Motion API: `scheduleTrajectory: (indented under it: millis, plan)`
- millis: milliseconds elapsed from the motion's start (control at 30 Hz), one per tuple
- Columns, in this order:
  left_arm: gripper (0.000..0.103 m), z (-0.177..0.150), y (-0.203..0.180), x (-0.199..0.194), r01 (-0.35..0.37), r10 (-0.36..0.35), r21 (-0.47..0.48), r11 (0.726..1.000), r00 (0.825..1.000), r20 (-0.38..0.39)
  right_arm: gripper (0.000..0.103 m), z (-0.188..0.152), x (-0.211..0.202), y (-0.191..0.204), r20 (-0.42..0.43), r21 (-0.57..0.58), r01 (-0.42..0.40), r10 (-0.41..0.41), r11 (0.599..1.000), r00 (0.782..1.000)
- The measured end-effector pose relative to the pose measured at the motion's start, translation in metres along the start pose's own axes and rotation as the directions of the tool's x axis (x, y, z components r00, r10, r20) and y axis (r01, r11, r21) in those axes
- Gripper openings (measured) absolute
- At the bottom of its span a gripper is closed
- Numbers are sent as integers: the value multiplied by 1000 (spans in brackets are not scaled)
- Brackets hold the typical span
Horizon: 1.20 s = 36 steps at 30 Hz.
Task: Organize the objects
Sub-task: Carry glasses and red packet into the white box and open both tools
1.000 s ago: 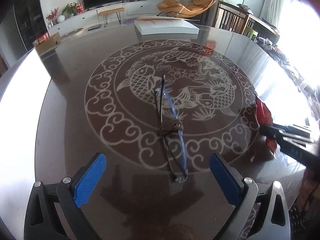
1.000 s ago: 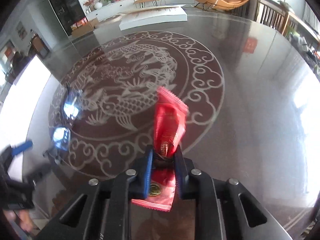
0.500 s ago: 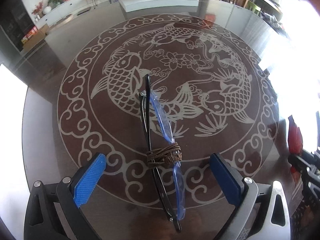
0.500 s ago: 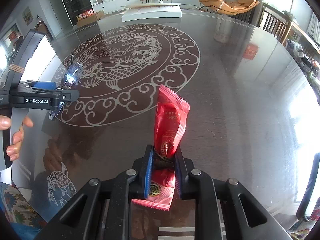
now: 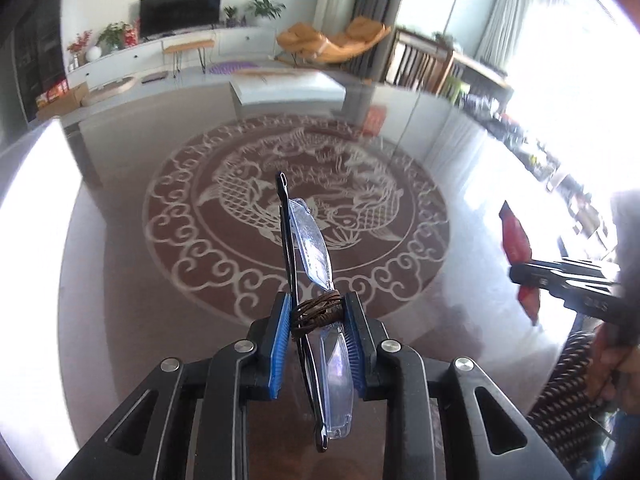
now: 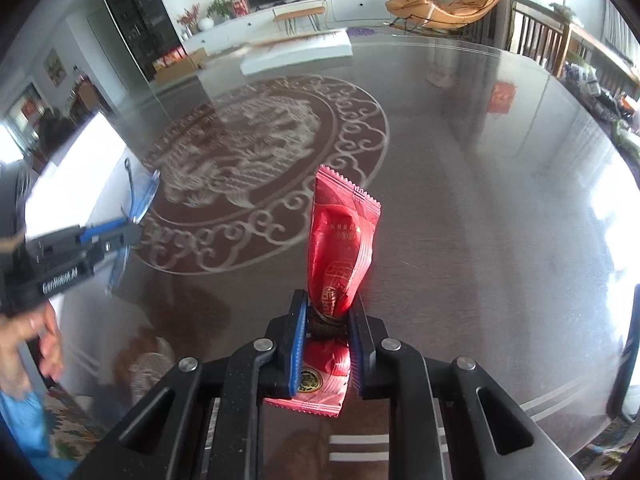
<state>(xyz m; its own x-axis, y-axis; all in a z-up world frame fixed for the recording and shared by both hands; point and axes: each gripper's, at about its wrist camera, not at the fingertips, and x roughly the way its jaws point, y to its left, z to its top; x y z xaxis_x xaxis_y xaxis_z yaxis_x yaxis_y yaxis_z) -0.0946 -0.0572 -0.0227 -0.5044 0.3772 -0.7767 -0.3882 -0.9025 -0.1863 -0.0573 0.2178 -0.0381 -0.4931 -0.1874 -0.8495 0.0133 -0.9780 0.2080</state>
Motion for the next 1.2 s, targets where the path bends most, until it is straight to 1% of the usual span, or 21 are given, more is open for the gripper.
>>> scheduleTrajectory:
  millis: [100,167,233,300,367,433,500,567,633,733,767,800,833,867,900,933,967,1033,1067,1133,1200]
  plan:
    - [26,-14,13,-62,-3,7,-50,999,997,81,20,13,-15,25,23,-31,-55,56,998,998]
    - [26,-17,35,-105,-17,31,-102,995,990,137,20,25,-24,54,31,-73,-115,118,991,993]
    - [26,-23,63,-142,-52,80,-157,986,982,173,20,37,-33,91,36,-128,-177,183,976,982]
    - [26,-31,97,-174,-113,157,-224,968,969,190,20,49,-39,139,28,-194,-261,271,946,962]
    - [27,-44,133,-195,-210,267,-286,935,948,176,20,60,-44,199,-1,-267,-359,372,894,928]
    - [27,-60,168,-203,-291,351,-349,891,929,121,20,65,-46,255,-43,-327,-439,451,837,891]
    - [27,-79,203,-203,-343,400,-413,843,915,56,20,67,-45,318,-105,-383,-513,515,768,851]
    - [27,-97,225,-200,-377,423,-453,807,906,-1,20,64,-38,365,-164,-418,-548,534,724,830]
    - [27,-113,236,-197,-405,440,-486,774,897,-47,20,57,-23,401,-224,-438,-557,514,706,828]
    - [31,-132,238,-194,-437,457,-510,741,884,-94,20,46,7,435,-308,-417,-568,478,709,823]
    - [38,-134,237,-191,-453,467,-511,731,877,-111,21,44,19,443,-338,-410,-572,465,710,818]
    - [54,-136,235,-189,-463,475,-513,723,872,-116,21,42,29,451,-361,-414,-568,445,712,820]
    - [64,-136,232,-187,-473,488,-518,713,865,-118,23,40,37,458,-373,-426,-553,418,716,828]
    - [81,-135,229,-188,-485,508,-523,701,854,-112,33,39,49,461,-383,-438,-537,390,721,837]
    - [90,-133,229,-190,-501,531,-523,690,841,-106,39,36,51,464,-384,-444,-529,380,723,841]
    - [94,-132,225,-194,-530,566,-517,672,818,-104,54,35,52,464,-380,-448,-521,373,727,847]
    - [95,-128,223,-199,-575,614,-508,641,782,-110,61,37,51,464,-364,-458,-509,369,729,855]
    - [98,-121,220,-201,-645,685,-501,577,717,-134,64,42,44,460,-325,-496,-472,348,729,879]
    - [99,-118,217,-203,-664,703,-501,555,697,-144,64,43,40,460,-311,-514,-453,334,728,890]
    - [99,-115,216,-206,-672,710,-519,529,685,-164,65,47,32,457,-277,-550,-417,312,724,909]
    - [99,-113,215,-209,-686,712,-534,494,672,-203,70,50,25,455,-248,-574,-390,301,720,921]
